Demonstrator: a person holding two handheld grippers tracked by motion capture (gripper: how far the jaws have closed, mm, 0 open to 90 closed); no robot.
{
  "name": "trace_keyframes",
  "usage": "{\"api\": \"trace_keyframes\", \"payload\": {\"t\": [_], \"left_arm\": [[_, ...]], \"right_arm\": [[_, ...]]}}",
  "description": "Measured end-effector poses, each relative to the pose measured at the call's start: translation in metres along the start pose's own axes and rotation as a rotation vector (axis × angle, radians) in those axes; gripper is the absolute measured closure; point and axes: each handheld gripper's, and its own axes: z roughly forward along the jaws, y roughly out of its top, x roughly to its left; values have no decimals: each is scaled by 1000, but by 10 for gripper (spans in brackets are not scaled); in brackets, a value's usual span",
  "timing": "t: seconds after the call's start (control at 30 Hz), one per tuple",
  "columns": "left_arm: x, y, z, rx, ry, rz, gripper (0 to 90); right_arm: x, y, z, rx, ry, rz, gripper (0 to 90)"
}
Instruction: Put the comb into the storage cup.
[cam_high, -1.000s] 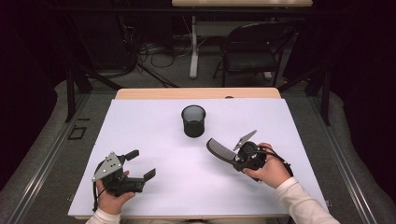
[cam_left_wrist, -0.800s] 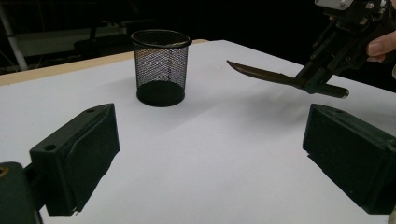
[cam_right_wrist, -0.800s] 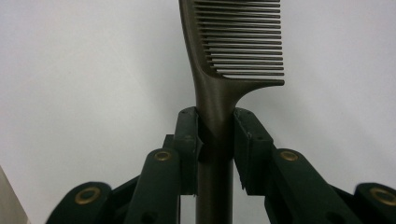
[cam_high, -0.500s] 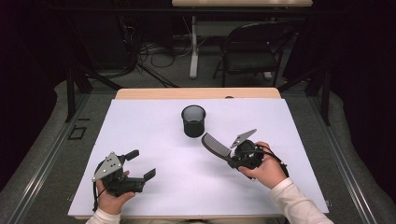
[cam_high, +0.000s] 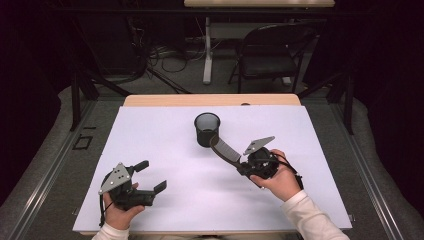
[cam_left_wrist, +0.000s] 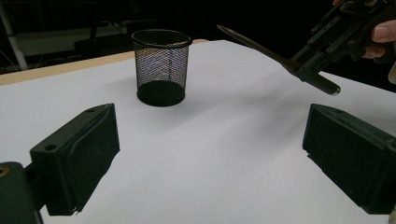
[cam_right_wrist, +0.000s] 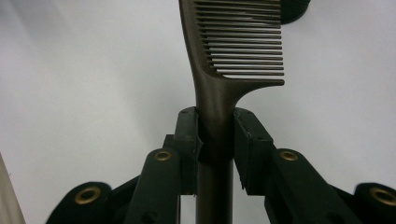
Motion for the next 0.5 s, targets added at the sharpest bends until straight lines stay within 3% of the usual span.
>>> {"api": "trace_keyframes", "payload": {"t": [0.5], "left_arm": [[0,0,1,1,0,-2,39]], "right_arm": [[10,15,2,-111,14,-8,730]]}}
